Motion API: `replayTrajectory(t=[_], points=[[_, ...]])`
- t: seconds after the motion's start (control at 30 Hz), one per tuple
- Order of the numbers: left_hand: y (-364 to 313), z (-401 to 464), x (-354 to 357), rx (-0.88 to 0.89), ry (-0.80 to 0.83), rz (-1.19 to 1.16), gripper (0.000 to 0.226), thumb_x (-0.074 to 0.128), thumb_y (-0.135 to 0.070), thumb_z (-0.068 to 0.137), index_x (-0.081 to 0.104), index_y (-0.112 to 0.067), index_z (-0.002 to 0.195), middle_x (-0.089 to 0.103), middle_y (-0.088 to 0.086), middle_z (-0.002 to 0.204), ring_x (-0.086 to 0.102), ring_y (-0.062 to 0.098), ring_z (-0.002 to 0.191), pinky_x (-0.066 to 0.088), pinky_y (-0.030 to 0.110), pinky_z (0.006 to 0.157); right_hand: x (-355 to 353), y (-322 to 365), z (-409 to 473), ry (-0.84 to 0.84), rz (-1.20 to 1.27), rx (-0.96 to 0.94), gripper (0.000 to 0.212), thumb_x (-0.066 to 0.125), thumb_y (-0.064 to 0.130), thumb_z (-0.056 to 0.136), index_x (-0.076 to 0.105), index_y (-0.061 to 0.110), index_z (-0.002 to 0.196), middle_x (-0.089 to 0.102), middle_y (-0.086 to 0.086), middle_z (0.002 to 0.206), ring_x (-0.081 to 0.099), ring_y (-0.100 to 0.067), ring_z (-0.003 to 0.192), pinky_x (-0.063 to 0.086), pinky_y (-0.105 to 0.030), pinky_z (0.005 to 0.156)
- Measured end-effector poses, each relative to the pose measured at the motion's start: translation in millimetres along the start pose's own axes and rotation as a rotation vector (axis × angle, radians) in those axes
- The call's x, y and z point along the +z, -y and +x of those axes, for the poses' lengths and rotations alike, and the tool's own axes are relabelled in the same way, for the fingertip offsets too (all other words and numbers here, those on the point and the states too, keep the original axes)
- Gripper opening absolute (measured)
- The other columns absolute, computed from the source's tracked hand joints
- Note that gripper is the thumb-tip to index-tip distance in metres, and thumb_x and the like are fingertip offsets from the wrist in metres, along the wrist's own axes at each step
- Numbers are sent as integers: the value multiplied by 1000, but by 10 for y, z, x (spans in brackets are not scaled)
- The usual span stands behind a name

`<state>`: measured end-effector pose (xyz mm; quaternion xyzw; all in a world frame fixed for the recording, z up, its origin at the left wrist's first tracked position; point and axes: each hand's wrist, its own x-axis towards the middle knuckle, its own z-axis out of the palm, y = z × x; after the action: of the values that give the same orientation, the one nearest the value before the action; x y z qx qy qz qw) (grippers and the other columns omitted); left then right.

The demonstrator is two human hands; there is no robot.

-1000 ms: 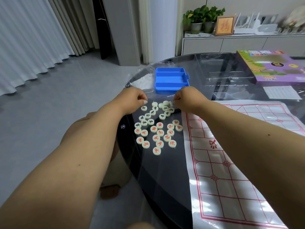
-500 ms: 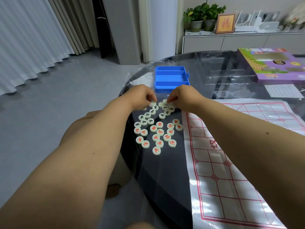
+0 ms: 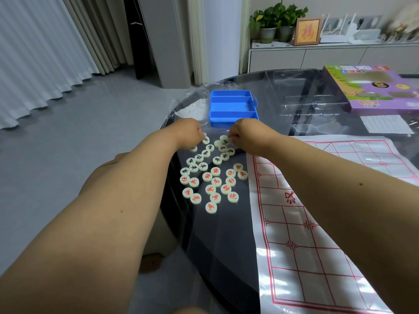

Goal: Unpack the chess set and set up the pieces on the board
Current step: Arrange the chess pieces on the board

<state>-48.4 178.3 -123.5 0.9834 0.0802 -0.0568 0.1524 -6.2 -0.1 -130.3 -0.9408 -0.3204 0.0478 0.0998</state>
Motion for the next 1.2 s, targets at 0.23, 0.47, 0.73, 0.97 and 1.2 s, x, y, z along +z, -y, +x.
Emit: replayTrajectory(t=[0.23, 0.47, 0.73, 0.97, 1.2], points=[[-93, -31, -8, 112, -31, -163, 7, 58, -25, 93, 63, -25, 98, 62, -3, 90, 60, 13, 76, 47, 23, 59, 30, 5, -3, -12, -27, 83, 26, 42, 12, 94, 65, 6, 107, 62, -14, 107, 60, -28, 95, 51, -35, 81], [-190, -40, -18, 152, 50, -141, 9, 66, -21, 89, 71, -25, 96, 65, -3, 94, 65, 19, 84, 55, 28, 66, 40, -30, 41, -75, -49, 129, 18, 49, 19, 91, 62, 8, 96, 53, -8, 94, 51, -20, 79, 42, -29, 67], [-172, 11, -18, 146, 38, -104, 12, 71, -22, 86, 73, -23, 97, 66, -9, 87, 58, 6, 77, 48, 22, 64, 42, -9, 127, -68, 50, 23, 35, 51, 11, 93, 60, 19, 126, 59, -4, 126, 56, -23, 111, 46, -31, 94], [-145, 52, 27, 104, -6, -154, 15, 61, -29, 93, 73, -21, 95, 69, -1, 90, 65, 17, 80, 49, 22, 60, 33, 76, 120, -50, 60, 46, 27, 55, 16, 90, 68, 14, 113, 66, -8, 110, 60, -24, 99, 51, -36, 89], [-199, 60, 20, 60, -82, -141, 17, 67, -20, 88, 76, -6, 87, 70, 9, 84, 53, 10, 64, 40, 19, 55, 72, 171, 226, -36, -58, 108, 24, 55, 23, 92, 65, 10, 110, 64, -8, 97, 59, -24, 88, 48, -33, 73]])
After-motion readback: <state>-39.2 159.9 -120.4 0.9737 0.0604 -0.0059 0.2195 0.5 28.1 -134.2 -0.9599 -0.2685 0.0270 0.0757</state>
